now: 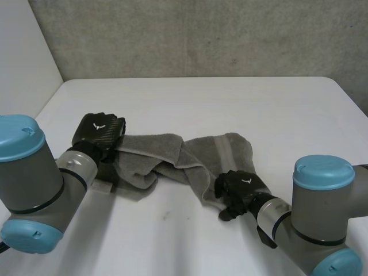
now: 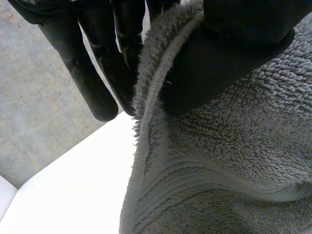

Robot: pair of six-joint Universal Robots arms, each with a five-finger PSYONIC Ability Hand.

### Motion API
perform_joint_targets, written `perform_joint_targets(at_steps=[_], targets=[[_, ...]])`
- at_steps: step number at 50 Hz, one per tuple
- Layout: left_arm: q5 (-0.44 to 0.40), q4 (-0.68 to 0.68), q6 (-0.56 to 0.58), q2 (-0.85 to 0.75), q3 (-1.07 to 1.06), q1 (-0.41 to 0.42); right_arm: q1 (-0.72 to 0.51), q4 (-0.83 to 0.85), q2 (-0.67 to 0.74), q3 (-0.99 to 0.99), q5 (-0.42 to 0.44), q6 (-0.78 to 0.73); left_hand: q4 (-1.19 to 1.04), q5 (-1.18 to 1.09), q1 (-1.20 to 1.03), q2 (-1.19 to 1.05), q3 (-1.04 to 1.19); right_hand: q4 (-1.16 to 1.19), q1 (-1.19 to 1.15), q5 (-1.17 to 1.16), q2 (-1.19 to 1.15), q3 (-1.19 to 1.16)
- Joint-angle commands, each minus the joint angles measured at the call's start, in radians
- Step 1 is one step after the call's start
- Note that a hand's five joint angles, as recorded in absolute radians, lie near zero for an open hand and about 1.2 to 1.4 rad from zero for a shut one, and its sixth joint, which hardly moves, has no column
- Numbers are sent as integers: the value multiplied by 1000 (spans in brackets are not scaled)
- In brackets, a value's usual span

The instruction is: Fold the towel.

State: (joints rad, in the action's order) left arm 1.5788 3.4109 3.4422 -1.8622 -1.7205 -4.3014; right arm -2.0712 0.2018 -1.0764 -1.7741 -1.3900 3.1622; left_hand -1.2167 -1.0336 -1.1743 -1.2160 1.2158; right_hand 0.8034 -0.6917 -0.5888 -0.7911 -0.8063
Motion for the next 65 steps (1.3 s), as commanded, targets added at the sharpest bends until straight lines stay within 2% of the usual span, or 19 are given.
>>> perform_joint_targets(at_steps=[1, 10, 15, 19, 22, 26, 38, 46, 48, 49, 50, 51, 52, 53, 54, 55, 57, 60, 65], targets=[[3, -1, 0, 3, -2, 0, 14, 79, -11, 19, -93, -21, -180, -188, -222, -180, 180, 592, -704, -632, -604, -589], [1, -47, 5, 113, 1, -5, 91, 56, -232, 71, -135, -105, -180, -188, -222, -180, 180, 593, -705, -633, -605, -590], [-11, -134, 9, 294, 28, -29, 235, -155, -425, 201, -31, -302, -180, -188, -222, -180, 180, 593, -705, -633, -605, -590], [-42, -206, 11, 337, 54, -52, 272, -324, -454, 278, 41, -414, -180, -188, -222, -180, 180, 593, -705, -633, -605, -590], [-132, -373, 12, 331, 81, -83, 286, -498, -448, 335, 91, -504, -180, -188, -222, -180, 180, 593, -705, -633, -605, -590], [-175, -433, 21, 261, 84, -84, 273, -671, -338, 380, 117, -590, -180, -188, -222, -180, 180, 593, -705, -633, -605, -590], [-178, -441, 270, -61, 214, -98, 226, -713, -82, 542, 86, -666, -180, -188, -222, -180, 180, 593, -705, -633, -605, -590], [-183, -380, 285, -184, 445, -101, 161, -564, 78, 802, -37, -660, -180, -188, -222, -180, 180, 593, -705, -633, -605, -590], [-183, -326, 282, -192, 498, -101, 152, -381, 95, 918, -122, -648, -180, -188, -222, -180, 180, 593, -705, -633, -605, -590], [-181, -250, 275, -192, 544, -100, 152, -380, 95, 918, -123, -648, -180, -188, -222, -180, 180, 593, -705, -633, -605, -590], [-181, -249, 275, -192, 544, -100, 152, -261, 89, 959, -168, -639, -180, -188, -222, -180, 180, 593, -705, -633, -605, -590], [-180, -151, 269, -187, 576, -95, 146, -133, 63, 978, -203, -631, -180, -188, -222, -180, 180, 593, -705, -633, -605, -590], [-180, -31, 258, -181, 590, -87, 146, -131, 62, 978, -204, -631, -180, -188, -222, -180, 180, 593, -705, -633, -605, -590], [-180, -30, 258, -181, 590, -87, 140, -4, 20, 970, -225, -627, -180, -188, -222, -180, 180, 593, -705, -633, -605, -590], [-174, 99, 241, -169, 588, -81, 140, -2, 20, 970, -225, -627, -180, -188, -222, -180, 180, 593, -705, -633, -605, -590], [-163, 211, 209, -146, 584, -77, 134, 116, -26, 938, -231, -625, -180, -188, -222, -180, 180, 593, -705, -633, -605, -590], [-140, 287, 171, -115, 570, -72, 134, 214, -73, 889, -235, -627, -180, -188, -222, -180, 180, 593, -705, -633, -605, -590], [-96, 298, 100, -66, 536, -77, 132, 278, -140, 786, -230, -628, -180, -188, -222, -180, 180, 593, -705, -633, -605, -590], [-109, 233, 54, -64, 469, -87, 125, 212, -169, 659, -190, -625, -180, -188, -222, -180, 180, 593, -705, -633, -605, -590]])
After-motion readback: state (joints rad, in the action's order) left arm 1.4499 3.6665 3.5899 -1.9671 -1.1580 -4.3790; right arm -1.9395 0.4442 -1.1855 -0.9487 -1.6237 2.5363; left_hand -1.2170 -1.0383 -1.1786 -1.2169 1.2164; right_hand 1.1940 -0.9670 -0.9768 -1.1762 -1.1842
